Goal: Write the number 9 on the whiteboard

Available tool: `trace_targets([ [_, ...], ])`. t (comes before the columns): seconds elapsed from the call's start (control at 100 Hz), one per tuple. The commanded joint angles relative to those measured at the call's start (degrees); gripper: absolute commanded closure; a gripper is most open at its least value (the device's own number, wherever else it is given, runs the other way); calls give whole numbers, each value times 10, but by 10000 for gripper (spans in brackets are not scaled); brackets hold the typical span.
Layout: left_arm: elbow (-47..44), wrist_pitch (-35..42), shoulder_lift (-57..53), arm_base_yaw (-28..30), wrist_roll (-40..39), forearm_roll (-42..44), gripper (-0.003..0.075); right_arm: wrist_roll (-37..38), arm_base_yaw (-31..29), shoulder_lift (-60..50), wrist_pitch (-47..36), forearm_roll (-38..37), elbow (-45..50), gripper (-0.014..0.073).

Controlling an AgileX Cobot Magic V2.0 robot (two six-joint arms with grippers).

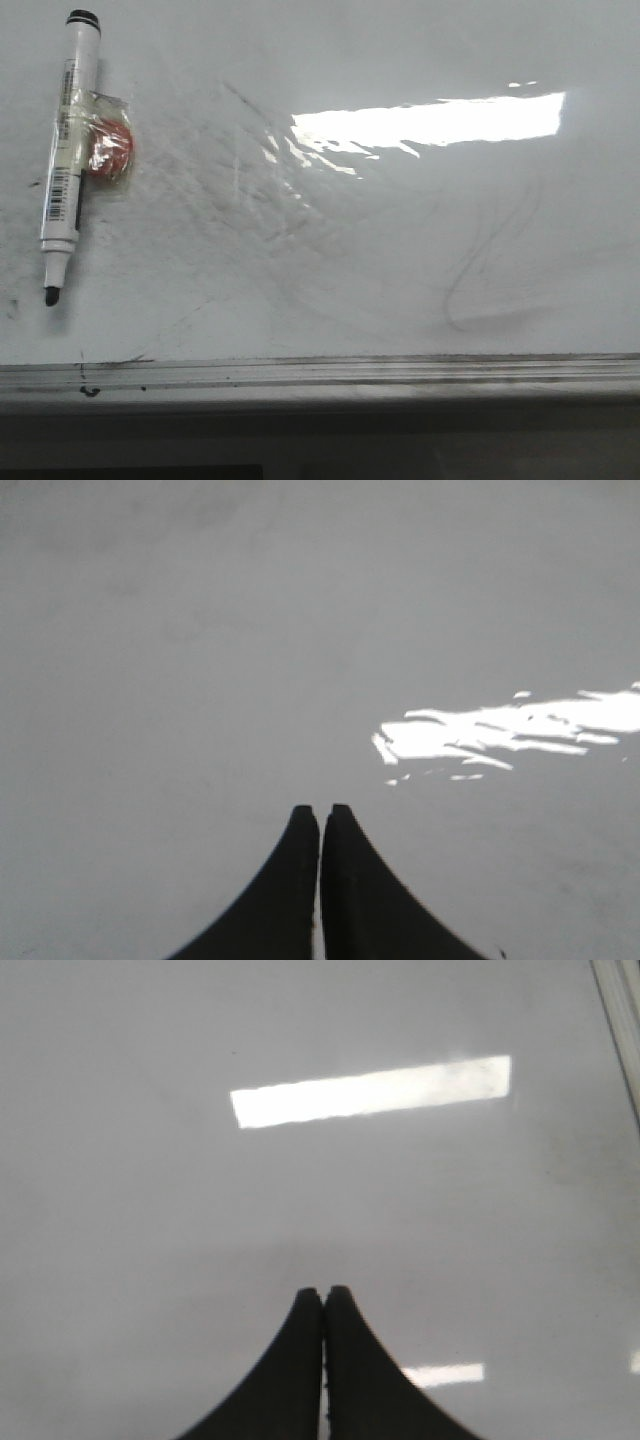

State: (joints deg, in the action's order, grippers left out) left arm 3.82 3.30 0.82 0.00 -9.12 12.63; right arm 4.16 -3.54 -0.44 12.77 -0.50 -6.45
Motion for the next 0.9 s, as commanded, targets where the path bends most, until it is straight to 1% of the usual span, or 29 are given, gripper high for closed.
trace_targets([
  [0.0,73,-48,37,0,-10,-11,741,2,15,37,29,0,-57,656],
  [0.03,94,-71,52,0,-10,-11,741,2,18,58,55,0,-73,656],
  [0.07,111,-83,65,0,-10,-12,741,2,18,82,81,0,-88,656],
  [0.19,148,-83,99,0,-10,-12,741,2,18,164,143,0,-131,657],
  [0.3,156,-80,118,0,-10,-12,738,2,18,218,140,5,-144,657],
  [0.35,156,-87,125,0,-10,-12,712,2,18,232,134,5,-144,657],
  [0.42,153,-94,136,0,-10,-20,616,2,18,243,133,5,-144,657],
  [0.47,153,-88,146,0,-10,-38,511,2,18,247,133,5,-144,657],
  [0.49,151,-81,150,0,-10,-48,484,2,18,249,133,5,-143,657],
  [0.54,148,-52,162,0,-10,-73,386,2,18,249,134,5,-143,657],
  [0.59,142,-13,174,-1,-10,-104,332,2,18,249,133,5,-143,657],
  [0.64,141,11,186,-7,-10,-115,318,2,18,249,133,5,-143,657],
  [0.71,141,35,198,-29,-10,-96,321,2,18,249,133,5,-143,657],
  [0.78,141,47,208,-69,-10,-76,321,2,18,249,133,5,-143,657],
  [0.89,141,48,222,-158,-13,-76,321,2,18,249,133,5,-143,657],
])
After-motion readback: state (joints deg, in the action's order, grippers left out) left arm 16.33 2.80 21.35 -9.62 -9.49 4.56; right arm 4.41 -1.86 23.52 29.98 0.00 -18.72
